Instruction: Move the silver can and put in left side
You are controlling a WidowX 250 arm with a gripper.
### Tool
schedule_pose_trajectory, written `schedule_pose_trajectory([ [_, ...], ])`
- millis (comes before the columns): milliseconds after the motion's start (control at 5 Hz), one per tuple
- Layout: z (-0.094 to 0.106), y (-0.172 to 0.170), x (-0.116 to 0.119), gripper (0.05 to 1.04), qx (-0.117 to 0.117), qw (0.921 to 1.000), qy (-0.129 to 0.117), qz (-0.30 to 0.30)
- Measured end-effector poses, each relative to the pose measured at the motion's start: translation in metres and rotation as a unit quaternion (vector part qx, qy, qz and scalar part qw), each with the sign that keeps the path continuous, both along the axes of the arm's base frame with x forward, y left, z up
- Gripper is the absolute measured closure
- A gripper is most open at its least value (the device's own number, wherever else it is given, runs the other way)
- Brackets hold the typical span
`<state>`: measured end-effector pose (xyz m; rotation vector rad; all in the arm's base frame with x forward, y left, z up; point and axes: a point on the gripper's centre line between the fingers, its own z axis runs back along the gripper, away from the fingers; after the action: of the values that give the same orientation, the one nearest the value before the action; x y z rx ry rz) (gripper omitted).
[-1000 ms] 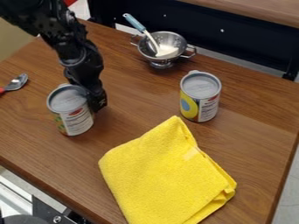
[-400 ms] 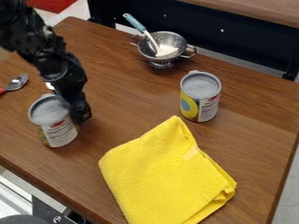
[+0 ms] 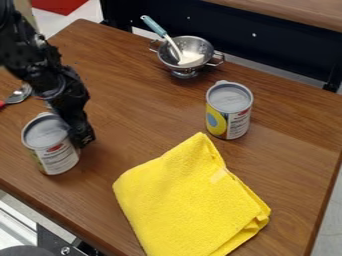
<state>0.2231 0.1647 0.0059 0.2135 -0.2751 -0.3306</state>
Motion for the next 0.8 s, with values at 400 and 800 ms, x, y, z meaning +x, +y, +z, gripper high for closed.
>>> schedule_pose_trajectory([
  [400, 0.011, 0.001, 0.014, 0.085, -0.018, 0.9990, 0.002, 0.040],
  [800, 0.036, -0.011, 0.059, 0.085, -0.027, 0.9869, 0.005, 0.159],
])
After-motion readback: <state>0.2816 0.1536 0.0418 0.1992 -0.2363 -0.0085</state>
